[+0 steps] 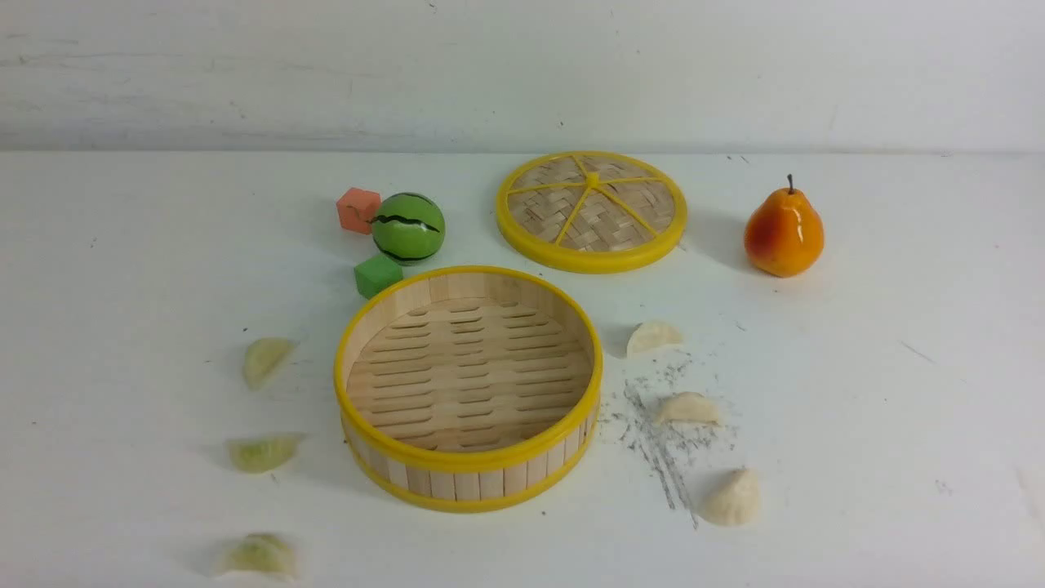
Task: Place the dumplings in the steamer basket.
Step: Use the left arm to grab a dumpling
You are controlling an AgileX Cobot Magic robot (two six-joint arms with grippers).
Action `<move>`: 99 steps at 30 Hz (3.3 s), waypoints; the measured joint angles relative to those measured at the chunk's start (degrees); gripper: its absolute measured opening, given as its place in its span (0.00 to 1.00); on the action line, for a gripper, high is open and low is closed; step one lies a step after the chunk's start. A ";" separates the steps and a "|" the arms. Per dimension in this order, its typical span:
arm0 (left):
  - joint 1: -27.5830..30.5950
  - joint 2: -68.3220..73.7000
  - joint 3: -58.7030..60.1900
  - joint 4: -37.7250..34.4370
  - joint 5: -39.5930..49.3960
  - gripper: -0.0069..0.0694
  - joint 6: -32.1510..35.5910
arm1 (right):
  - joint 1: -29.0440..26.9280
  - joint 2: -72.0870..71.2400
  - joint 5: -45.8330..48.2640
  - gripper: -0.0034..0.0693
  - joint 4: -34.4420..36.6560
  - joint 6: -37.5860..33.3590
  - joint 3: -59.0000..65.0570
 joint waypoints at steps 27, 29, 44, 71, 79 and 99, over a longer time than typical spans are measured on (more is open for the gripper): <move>0.00 0.00 0.00 0.00 0.00 0.40 0.00 | 0.00 0.00 0.00 0.38 0.00 0.00 0.00; 0.00 0.00 0.00 0.00 0.00 0.40 0.00 | 0.00 0.00 0.00 0.38 0.00 0.00 0.00; 0.00 0.00 0.00 -0.12 -19.61 0.40 0.00 | 0.00 0.00 -0.05 0.38 -0.14 0.00 0.00; 0.00 0.34 -12.44 1.91 -44.03 0.17 -27.67 | 0.00 0.00 -51.18 0.19 -6.04 18.96 -7.79; 0.00 15.94 -33.79 12.44 -22.34 0.07 -28.07 | 0.00 9.37 -22.05 0.03 -17.05 19.33 -25.96; -0.05 59.30 -42.28 -40.97 28.85 0.07 25.21 | 6.34 50.09 24.43 0.03 16.52 -20.14 -35.30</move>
